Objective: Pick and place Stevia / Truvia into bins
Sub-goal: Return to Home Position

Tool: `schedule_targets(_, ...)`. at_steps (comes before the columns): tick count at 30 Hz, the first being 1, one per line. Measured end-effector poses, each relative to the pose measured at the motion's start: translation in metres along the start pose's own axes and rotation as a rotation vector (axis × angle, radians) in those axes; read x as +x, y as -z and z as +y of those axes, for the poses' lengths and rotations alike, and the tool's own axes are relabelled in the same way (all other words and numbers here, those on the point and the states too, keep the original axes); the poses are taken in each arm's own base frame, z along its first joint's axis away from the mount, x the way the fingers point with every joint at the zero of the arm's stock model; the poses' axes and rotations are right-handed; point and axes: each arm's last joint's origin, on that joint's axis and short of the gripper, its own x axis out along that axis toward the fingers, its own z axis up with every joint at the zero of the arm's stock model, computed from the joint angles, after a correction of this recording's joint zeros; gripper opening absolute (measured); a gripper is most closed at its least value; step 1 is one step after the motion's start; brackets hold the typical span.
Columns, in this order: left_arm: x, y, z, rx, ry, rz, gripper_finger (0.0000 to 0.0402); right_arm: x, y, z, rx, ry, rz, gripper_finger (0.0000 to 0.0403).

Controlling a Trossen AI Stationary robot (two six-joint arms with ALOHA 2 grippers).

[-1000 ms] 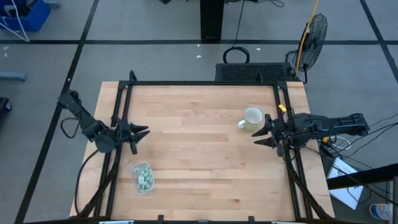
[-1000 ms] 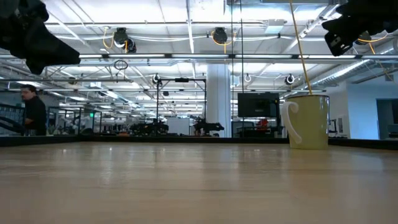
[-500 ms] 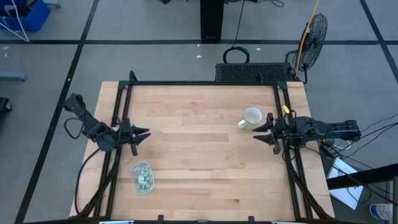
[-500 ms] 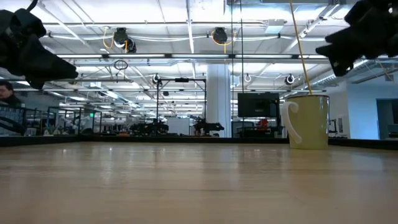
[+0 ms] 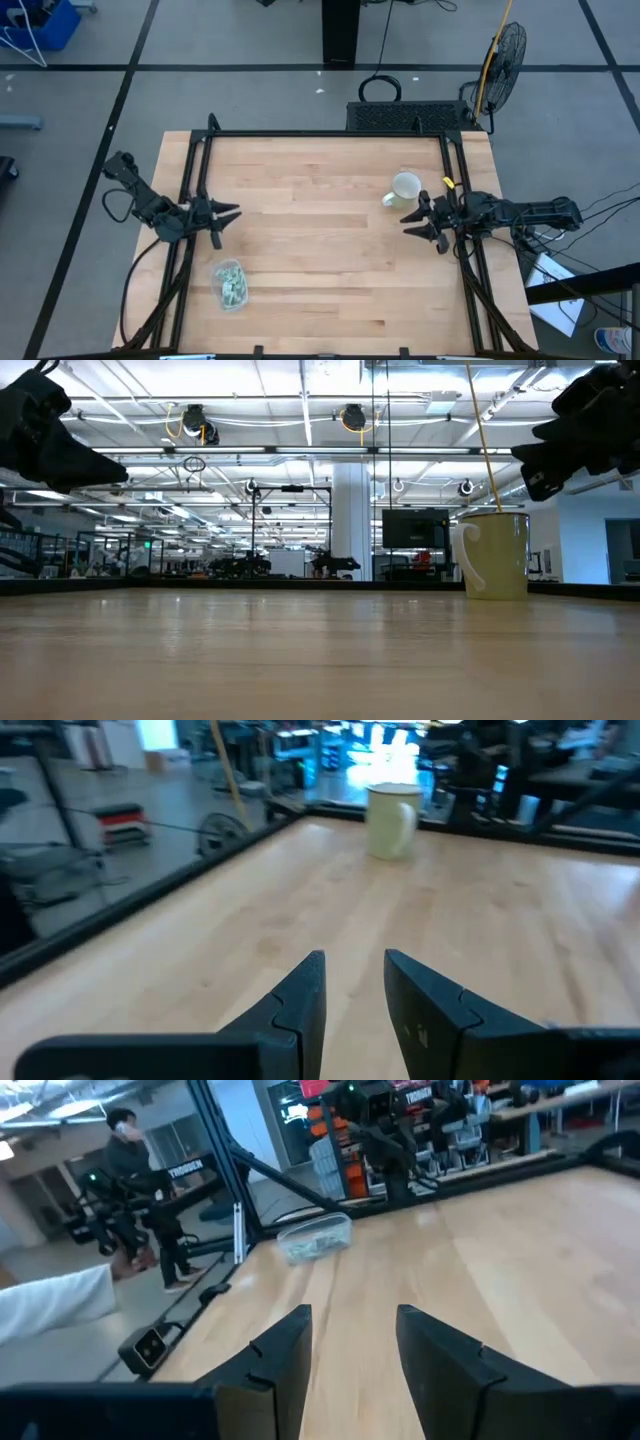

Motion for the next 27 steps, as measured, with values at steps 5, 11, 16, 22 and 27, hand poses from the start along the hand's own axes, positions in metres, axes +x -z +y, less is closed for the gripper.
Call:
schedule_targets(5, 0.0, -0.0002, 0.0002, -0.037, -0.007, -0.003, 0.0108, 0.0, -0.0004, 0.0001, -0.102, -0.002, -0.006, 0.0141)
schedule_targets(11, 0.0, 0.0004, -0.0013, -0.039, 0.044, 0.019, 0.0108, 0.0, -0.0001, 0.0, -0.129, -0.001, -0.003, 0.0141)
schedule_targets(16, -0.0002, 0.0006, -0.0024, -0.042, 0.082, 0.035, 0.0108, 0.0, 0.0, 0.0, -0.147, 0.0, -0.003, 0.0141)
schedule_targets(22, -0.0002, 0.0007, -0.0025, -0.042, 0.087, 0.037, 0.0108, 0.0, 0.0, -0.0001, -0.151, 0.001, -0.003, 0.0141)
schedule_targets(27, -0.0002, 0.0007, -0.0025, -0.042, 0.088, 0.038, 0.0108, 0.0, 0.0001, -0.0001, -0.15, 0.001, -0.002, 0.0141)
